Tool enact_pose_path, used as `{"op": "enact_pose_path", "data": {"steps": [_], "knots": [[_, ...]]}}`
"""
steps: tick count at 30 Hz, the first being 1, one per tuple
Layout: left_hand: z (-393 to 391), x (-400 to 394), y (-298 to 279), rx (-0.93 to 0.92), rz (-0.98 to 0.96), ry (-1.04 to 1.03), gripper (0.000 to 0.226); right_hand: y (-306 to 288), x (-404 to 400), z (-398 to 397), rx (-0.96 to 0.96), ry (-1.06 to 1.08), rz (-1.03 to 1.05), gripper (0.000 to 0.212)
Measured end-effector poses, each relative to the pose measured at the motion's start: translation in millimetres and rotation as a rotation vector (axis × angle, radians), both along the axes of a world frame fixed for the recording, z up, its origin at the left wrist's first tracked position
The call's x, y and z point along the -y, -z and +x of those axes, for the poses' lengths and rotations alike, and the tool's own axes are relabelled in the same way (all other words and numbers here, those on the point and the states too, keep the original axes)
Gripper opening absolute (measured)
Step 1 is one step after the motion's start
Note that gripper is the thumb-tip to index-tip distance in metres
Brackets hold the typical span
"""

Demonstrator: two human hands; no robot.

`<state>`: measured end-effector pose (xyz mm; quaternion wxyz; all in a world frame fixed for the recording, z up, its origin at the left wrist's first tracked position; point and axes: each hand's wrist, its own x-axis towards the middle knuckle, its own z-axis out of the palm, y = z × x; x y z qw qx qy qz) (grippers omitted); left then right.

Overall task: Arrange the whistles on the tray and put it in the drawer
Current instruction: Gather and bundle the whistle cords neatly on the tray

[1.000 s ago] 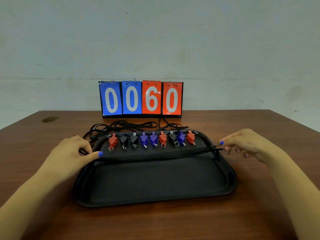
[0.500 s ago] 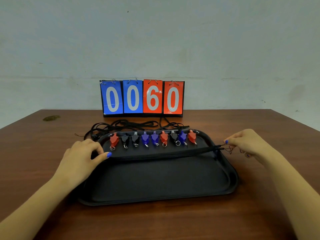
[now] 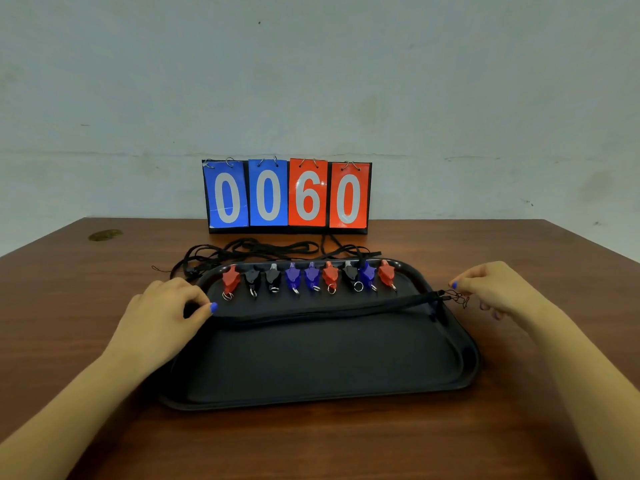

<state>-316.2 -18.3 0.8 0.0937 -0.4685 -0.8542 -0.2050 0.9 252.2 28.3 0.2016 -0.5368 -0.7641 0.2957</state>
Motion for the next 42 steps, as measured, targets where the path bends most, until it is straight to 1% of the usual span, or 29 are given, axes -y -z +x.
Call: {"op": "enact_pose_path", "data": {"steps": [4,7,10,14,17,20,21,24,26,30,32,34,37,39,42], "knots": [[0.2,0.2,-2.0,-0.018,0.072,0.012,0.010,1.4,-0.4,-1.5,-0.006,0.023,0.032,0.015],[1.1,0.5,-3.2,-0.026,0.107,0.014,0.010,1.7,3.9,-4.7,-0.016,0.038,0.101,0.015],[2.5,-0.5,-2.7,-0.045,0.156,0.015,0.009,2.8,15.2,-10.8,0.068,0.034,0.258,0.015],[-3.6,2.7,-1.8,-0.066,0.364,-0.036,0.005,2.7,26.7,-34.7,0.103,-0.003,0.483,0.024],[-12.1,6.5,-1.2,-0.065,0.456,-0.081,0.007,-1.0,24.3,-68.0,0.157,-0.061,0.572,0.023],[-14.9,4.6,-0.7,-0.086,0.485,-0.069,0.008,-3.5,19.1,-102.2,0.226,-0.090,0.511,0.022],[-14.6,3.3,-0.2,-0.090,0.483,-0.057,0.009,-4.0,17.4,-112.2,0.268,-0.080,0.475,0.026],[-16.0,0.5,3.6,-0.137,0.472,-0.016,0.009,-2.1,9.0,-138.0,0.412,-0.045,0.437,0.046],[-17.6,0.9,4.8,-0.172,0.484,0.002,0.010,-0.1,3.8,-148.9,0.461,-0.020,0.419,0.050],[-19.1,0.3,3.9,-0.173,0.519,0.023,0.017,-0.8,0.2,-159.1,0.390,-0.008,0.366,0.033],[-17.3,-1.1,2.6,-0.187,0.529,0.040,0.023,-4.3,2.6,-161.8,0.408,0.018,0.393,0.034],[-15.1,-2.1,2.1,-0.190,0.534,0.049,0.025,-6.6,4.9,-163.2,0.477,0.067,0.430,0.040],[-14.1,-2.2,2.5,-0.179,0.537,0.042,0.027,-6.2,6.5,-162.1,0.572,0.108,0.399,0.042],[-14.1,-2.3,1.9,-0.174,0.534,0.041,0.027,-5.2,6.8,-160.7,0.551,0.117,0.360,0.039],[-14.2,-2.4,1.9,-0.165,0.518,0.050,0.028,-3.3,3.5,-159.6,0.446,0.109,0.323,0.030]]}}
